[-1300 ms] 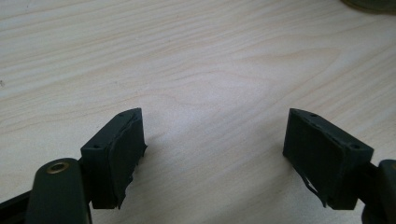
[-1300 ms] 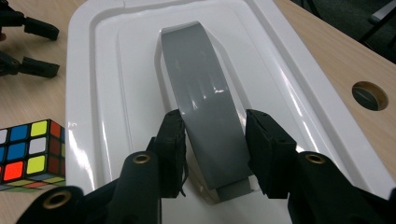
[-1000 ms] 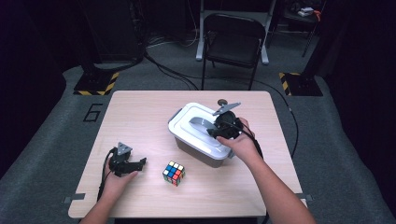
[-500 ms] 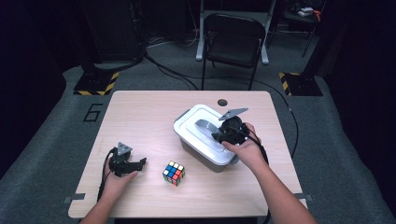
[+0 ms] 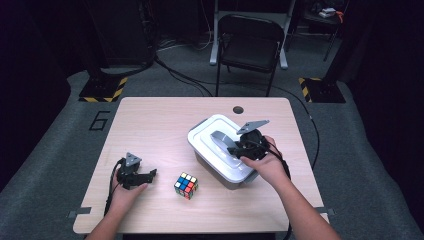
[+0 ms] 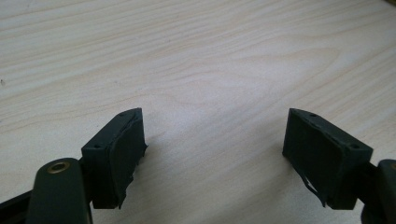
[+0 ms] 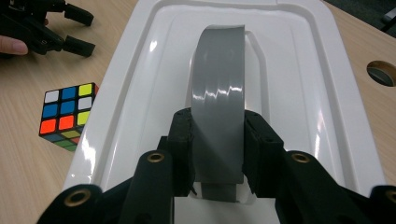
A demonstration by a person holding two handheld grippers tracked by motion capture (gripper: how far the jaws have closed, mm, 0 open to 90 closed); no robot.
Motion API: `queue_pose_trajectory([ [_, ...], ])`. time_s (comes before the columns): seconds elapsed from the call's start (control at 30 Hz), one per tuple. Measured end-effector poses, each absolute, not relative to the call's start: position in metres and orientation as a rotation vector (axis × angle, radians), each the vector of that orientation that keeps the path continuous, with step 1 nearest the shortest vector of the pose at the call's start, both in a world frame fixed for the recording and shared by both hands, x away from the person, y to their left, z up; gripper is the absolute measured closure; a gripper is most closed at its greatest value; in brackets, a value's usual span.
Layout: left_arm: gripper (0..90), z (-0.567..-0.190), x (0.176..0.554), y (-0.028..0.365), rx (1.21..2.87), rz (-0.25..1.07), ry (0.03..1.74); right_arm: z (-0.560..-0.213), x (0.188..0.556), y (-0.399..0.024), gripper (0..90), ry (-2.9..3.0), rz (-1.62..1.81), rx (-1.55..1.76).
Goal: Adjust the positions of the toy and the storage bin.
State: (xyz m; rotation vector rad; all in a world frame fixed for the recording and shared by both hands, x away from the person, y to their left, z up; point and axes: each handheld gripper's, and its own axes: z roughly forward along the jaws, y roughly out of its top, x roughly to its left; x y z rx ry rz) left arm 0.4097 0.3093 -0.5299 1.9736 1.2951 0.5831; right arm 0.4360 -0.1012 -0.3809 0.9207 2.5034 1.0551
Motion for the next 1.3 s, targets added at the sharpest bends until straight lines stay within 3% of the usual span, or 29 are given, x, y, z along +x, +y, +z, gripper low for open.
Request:
queue_pose_trajectory([
  [0.33, 20.5, -0.53, 0.41, 0.309, 1.973, 0.583, 1.296, -0.381, 0.444, -0.094, 56.2, 2.458, 1.049, 0.936],
  [0.93, 20.6, -0.53, 0.41, 0.309, 1.974, 0.583, 1.295, -0.372, 0.46, -0.064, 62.7, 2.438, 1.022, 0.843],
  [1.3, 20.6, -0.53, 0.41, 0.309, 1.973, 0.583, 1.296, -0.371, 0.464, -0.07, 66.9, 2.532, 1.076, 0.839],
])
